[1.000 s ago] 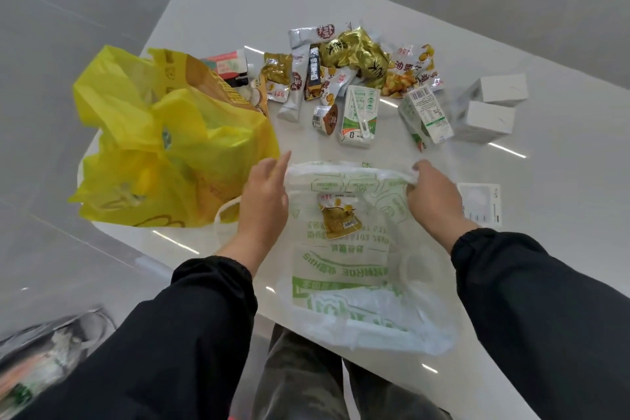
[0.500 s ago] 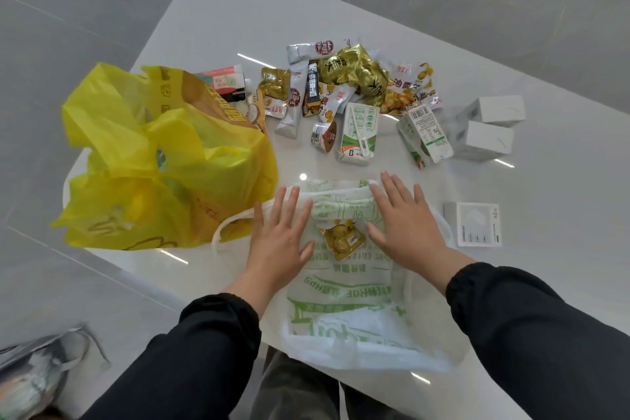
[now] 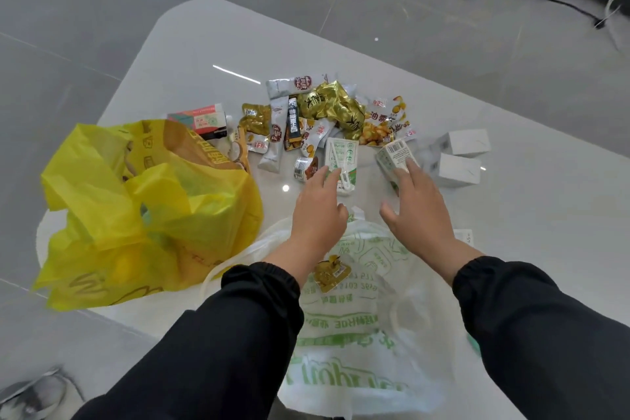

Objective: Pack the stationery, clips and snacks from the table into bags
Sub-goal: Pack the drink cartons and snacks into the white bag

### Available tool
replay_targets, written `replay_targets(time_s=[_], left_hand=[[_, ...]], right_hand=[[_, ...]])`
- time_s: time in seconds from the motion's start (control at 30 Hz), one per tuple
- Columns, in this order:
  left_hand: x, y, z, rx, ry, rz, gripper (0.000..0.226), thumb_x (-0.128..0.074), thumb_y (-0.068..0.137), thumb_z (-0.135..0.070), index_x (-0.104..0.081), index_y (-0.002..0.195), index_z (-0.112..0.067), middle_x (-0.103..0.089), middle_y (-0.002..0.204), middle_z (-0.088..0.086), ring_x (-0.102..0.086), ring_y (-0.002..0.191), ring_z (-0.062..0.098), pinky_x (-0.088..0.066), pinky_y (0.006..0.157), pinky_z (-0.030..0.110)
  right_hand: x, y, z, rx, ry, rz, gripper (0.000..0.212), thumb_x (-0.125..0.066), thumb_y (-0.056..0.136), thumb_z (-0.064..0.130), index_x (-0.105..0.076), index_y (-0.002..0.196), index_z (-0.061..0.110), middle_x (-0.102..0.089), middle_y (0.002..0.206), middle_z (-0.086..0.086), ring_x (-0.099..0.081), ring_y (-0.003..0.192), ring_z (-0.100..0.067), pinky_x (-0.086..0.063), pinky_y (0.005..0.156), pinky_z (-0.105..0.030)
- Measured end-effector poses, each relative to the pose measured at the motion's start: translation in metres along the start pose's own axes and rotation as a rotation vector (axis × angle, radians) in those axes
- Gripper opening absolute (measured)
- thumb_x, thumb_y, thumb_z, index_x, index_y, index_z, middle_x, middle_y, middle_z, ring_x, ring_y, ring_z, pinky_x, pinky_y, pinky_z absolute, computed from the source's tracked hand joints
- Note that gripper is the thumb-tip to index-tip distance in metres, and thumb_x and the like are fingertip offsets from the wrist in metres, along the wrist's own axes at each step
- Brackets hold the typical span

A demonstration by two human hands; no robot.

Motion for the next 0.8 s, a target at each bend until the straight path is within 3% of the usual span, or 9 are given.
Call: replay_targets(time_s=[0.2, 0.27, 0.33, 0.4, 0.6, 0.8], left_hand=[[-0.014, 0.038, -0.013, -0.023, 0.170, -0.002, 0.070, -0.048, 0.095, -0.020, -0.008, 0.152, -0.018, 0.000, 0.159, 0.008, 0.000, 0.146, 0.024, -0.008, 0.118, 0.039], [-0.020, 0.051, -0.008, 0.060, 0.169, 0.014, 0.073, -0.048, 0.095, -0.022, -0.004, 0.152, -0.014, -0.001, 0.159, 0.010, -0.003, 0.146, 0.026, -0.011, 0.118, 0.037], [-0.027, 0.061, -0.001, 0.154, 0.133, 0.042, 0.077, -0.050, 0.095, -0.025, 0.000, 0.151, -0.009, -0.003, 0.158, 0.011, -0.010, 0.144, 0.027, -0.018, 0.117, 0.037], [-0.034, 0.068, 0.003, 0.242, 0.095, 0.074, 0.083, -0.052, 0.094, -0.030, 0.004, 0.150, -0.005, -0.003, 0.158, 0.012, -0.018, 0.141, 0.028, -0.026, 0.113, 0.037], [-0.039, 0.080, 0.008, 0.352, 0.124, 0.073, 0.108, -0.068, 0.083, -0.039, 0.010, 0.149, -0.006, -0.011, 0.154, 0.012, -0.024, 0.138, 0.028, -0.033, 0.107, 0.035], [-0.044, 0.083, 0.009, 0.363, 0.208, 0.043, 0.109, -0.070, 0.081, -0.037, 0.010, 0.149, -0.008, -0.021, 0.146, 0.013, -0.031, 0.129, 0.029, -0.037, 0.102, 0.033]], right_hand=[[0.005, 0.039, -0.035, -0.161, 0.087, -0.009, 0.061, -0.054, 0.089, 0.028, -0.031, 0.142, 0.010, -0.021, 0.155, -0.012, -0.026, 0.139, -0.027, -0.028, 0.110, -0.039], [-0.003, 0.049, -0.041, -0.194, 0.137, 0.018, 0.060, -0.053, 0.089, 0.029, -0.030, 0.141, 0.011, -0.029, 0.151, -0.010, -0.031, 0.135, -0.027, -0.036, 0.104, -0.040], [-0.011, 0.057, -0.044, -0.222, 0.173, 0.032, 0.056, -0.052, 0.090, 0.029, -0.031, 0.140, 0.012, -0.041, 0.141, -0.009, -0.041, 0.125, -0.028, -0.044, 0.088, -0.039], [-0.019, 0.065, -0.046, -0.243, 0.184, 0.034, 0.052, -0.050, 0.093, 0.028, -0.032, 0.139, 0.012, -0.049, 0.132, -0.009, -0.049, 0.114, -0.029, -0.044, 0.075, -0.036], [-0.034, 0.079, -0.054, -0.287, 0.131, 0.040, 0.042, -0.048, 0.094, 0.024, -0.039, 0.132, 0.010, -0.056, 0.122, -0.009, -0.057, 0.102, -0.029, -0.040, 0.067, -0.032], [-0.036, 0.082, -0.056, -0.254, 0.101, 0.025, 0.039, -0.052, 0.094, 0.031, -0.042, 0.126, 0.011, -0.058, 0.113, -0.010, -0.057, 0.095, -0.028, -0.041, 0.064, -0.032]])
Point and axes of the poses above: each hand's wrist, its own y-axis towards the middle knuckle, its own x-axis out of the back of the hand, z = x × y, the point moved 7 cm from there along y, towards the middle knuckle
